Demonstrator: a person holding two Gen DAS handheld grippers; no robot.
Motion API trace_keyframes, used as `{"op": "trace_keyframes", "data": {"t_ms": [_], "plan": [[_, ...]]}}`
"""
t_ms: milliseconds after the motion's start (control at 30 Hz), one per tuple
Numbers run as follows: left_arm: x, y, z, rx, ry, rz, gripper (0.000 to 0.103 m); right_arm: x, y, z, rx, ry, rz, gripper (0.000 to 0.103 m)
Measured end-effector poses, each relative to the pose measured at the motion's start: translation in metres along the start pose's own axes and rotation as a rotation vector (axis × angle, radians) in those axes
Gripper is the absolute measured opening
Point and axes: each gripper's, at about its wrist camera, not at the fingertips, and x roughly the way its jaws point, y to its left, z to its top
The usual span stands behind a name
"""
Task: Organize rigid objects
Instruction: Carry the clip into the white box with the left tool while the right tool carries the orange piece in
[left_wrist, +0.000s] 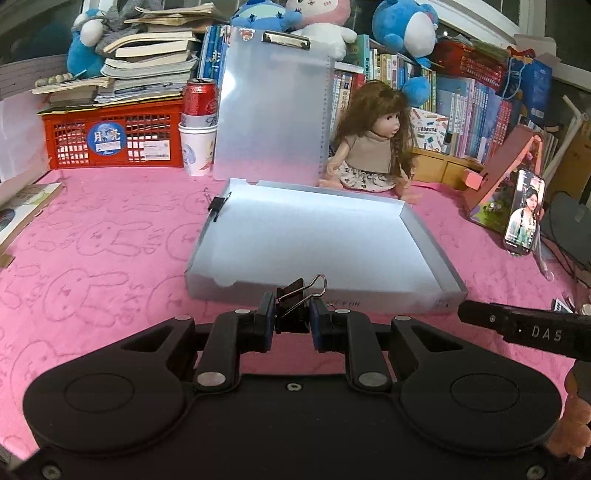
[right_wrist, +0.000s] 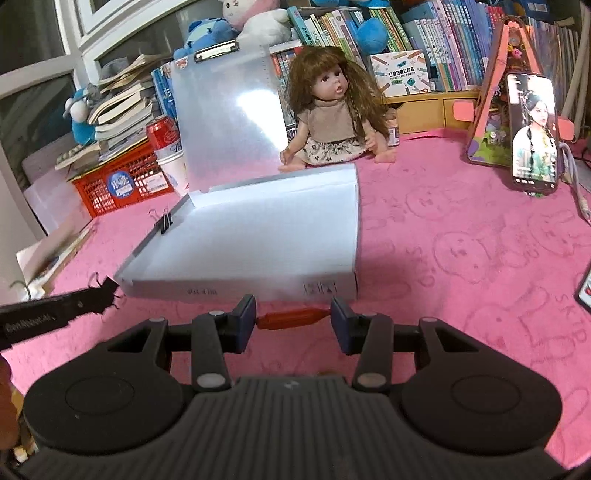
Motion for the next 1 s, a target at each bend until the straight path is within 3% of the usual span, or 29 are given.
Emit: {"op": "trace_keyframes", "data": {"t_ms": [433,733,1000], "plan": [[0.057,-0.013,0.055,-0.023,0.100,-0.002,0.019,0.045,0.001,0.054,0.057,0.124,-0.002,0.049],[0.107,-0.017,0.064,-0.030,0.181,0.012,0.019,0.076,-0.002,0.070,0.075,0.197,-0.034,0.049],[0.131,-0.015,0.060,-0.027,0.200,0.042,0.019,0.099,0.002,0.070,0.065,0.228,-0.044,0.049]]}}
